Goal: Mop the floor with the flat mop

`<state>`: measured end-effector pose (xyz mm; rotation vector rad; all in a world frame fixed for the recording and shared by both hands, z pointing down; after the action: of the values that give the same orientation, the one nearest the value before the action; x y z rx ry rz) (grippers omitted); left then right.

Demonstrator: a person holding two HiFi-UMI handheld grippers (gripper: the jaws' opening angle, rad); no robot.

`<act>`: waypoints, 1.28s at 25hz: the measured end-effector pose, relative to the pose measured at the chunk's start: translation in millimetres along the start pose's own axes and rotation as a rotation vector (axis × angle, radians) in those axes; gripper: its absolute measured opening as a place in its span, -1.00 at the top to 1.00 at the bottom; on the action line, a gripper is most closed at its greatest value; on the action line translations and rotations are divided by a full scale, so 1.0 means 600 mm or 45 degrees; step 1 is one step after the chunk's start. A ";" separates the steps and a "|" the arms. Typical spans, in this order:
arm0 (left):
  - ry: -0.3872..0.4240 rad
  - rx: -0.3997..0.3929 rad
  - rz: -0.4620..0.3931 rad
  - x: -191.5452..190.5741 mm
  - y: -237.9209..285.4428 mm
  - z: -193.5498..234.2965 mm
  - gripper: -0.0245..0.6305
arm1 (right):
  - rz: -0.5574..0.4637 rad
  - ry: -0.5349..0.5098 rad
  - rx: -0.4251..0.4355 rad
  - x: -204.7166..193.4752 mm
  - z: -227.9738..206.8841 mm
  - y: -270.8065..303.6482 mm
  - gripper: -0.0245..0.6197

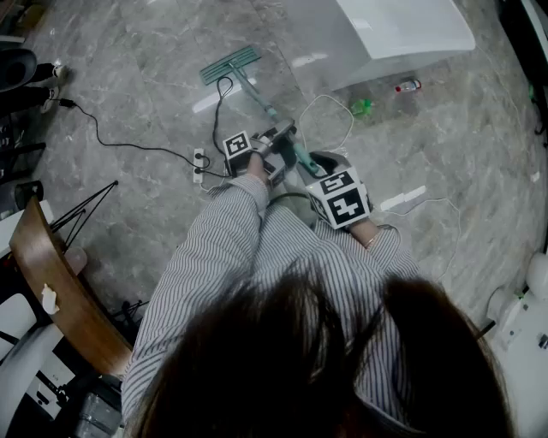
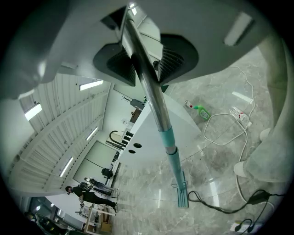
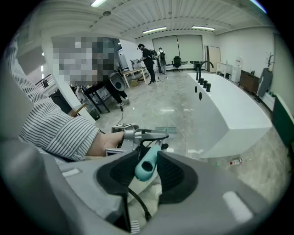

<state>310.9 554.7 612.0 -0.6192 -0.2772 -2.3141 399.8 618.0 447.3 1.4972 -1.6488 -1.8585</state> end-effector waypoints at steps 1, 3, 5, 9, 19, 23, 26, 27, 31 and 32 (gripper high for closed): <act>-0.007 -0.003 -0.008 0.000 0.000 0.001 0.43 | -0.001 -0.003 0.000 0.001 -0.001 0.001 0.53; -0.019 -0.006 -0.026 -0.001 -0.001 0.003 0.43 | 0.002 -0.013 0.001 0.001 -0.002 0.001 0.53; -0.028 0.003 -0.040 -0.003 -0.004 0.005 0.44 | 0.011 -0.023 0.001 -0.001 0.000 0.001 0.53; -0.025 0.024 -0.041 -0.003 -0.006 0.005 0.44 | 0.010 -0.011 -0.001 -0.002 0.001 0.001 0.53; -0.023 0.050 -0.035 0.032 0.008 -0.027 0.44 | -0.022 -0.005 -0.025 0.043 -0.001 0.017 0.53; -0.013 0.046 -0.031 0.103 0.041 -0.058 0.44 | -0.016 0.006 -0.025 0.106 -0.024 0.065 0.54; -0.026 0.044 -0.029 0.191 0.071 -0.097 0.45 | 0.005 -0.019 -0.030 0.186 -0.041 0.124 0.54; -0.030 0.043 -0.030 0.222 0.083 -0.112 0.46 | 0.008 -0.019 -0.033 0.215 -0.047 0.145 0.54; -0.046 0.057 -0.038 0.351 0.123 -0.188 0.47 | 0.022 -0.001 -0.038 0.348 -0.062 0.226 0.54; -0.050 0.058 -0.040 0.386 0.135 -0.214 0.47 | 0.026 0.006 -0.039 0.389 -0.066 0.247 0.54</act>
<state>175.7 313.5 620.7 -0.6420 -0.3597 -2.3211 263.9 374.3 457.6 1.4662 -1.6203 -1.8601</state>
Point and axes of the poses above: the fingertips, and each gripper's own axes: y forward along the fingers, z to its left, x out of its top, the point moved 6 cm from there along -y, backward along the fingers, and after that the axes turned 4 degrees about -x, right-handed, at the moved point
